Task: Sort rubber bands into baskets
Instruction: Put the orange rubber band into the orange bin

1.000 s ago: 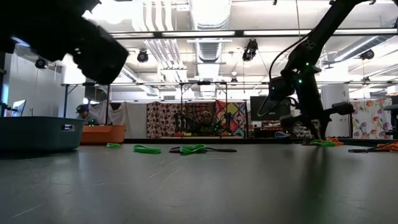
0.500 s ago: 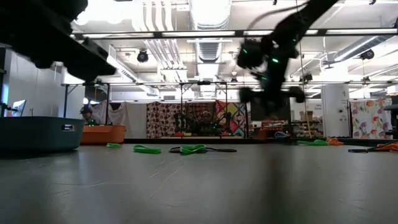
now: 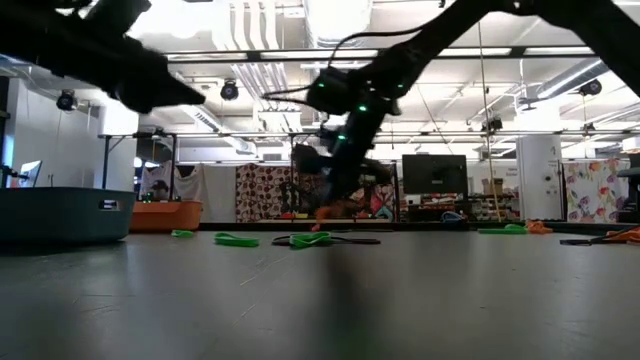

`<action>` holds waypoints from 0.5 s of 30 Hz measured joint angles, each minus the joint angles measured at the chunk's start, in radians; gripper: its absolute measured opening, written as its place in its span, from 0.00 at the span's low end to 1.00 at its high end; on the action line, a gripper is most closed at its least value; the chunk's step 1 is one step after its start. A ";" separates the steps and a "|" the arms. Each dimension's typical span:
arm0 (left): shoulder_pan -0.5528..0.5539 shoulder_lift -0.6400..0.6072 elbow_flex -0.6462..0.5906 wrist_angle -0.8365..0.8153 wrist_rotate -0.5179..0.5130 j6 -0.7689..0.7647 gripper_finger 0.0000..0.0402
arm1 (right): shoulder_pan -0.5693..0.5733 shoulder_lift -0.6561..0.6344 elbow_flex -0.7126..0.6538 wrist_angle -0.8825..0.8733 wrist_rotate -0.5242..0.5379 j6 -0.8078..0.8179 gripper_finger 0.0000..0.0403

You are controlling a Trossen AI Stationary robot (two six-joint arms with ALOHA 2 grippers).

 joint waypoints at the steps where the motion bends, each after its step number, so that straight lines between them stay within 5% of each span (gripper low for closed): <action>1: 0.010 0.008 0.000 -0.015 -0.012 0.008 0.39 | 0.008 0.020 0.025 0.000 -0.025 -0.024 0.02; 5: 0.072 0.035 -0.008 -0.030 0.003 -0.035 0.35 | 0.044 0.097 0.124 0.000 -0.110 -0.119 0.02; 15: 0.229 -0.015 -0.012 -0.080 0.287 -0.060 0.25 | 0.085 0.251 0.365 -0.288 -0.134 -0.167 0.02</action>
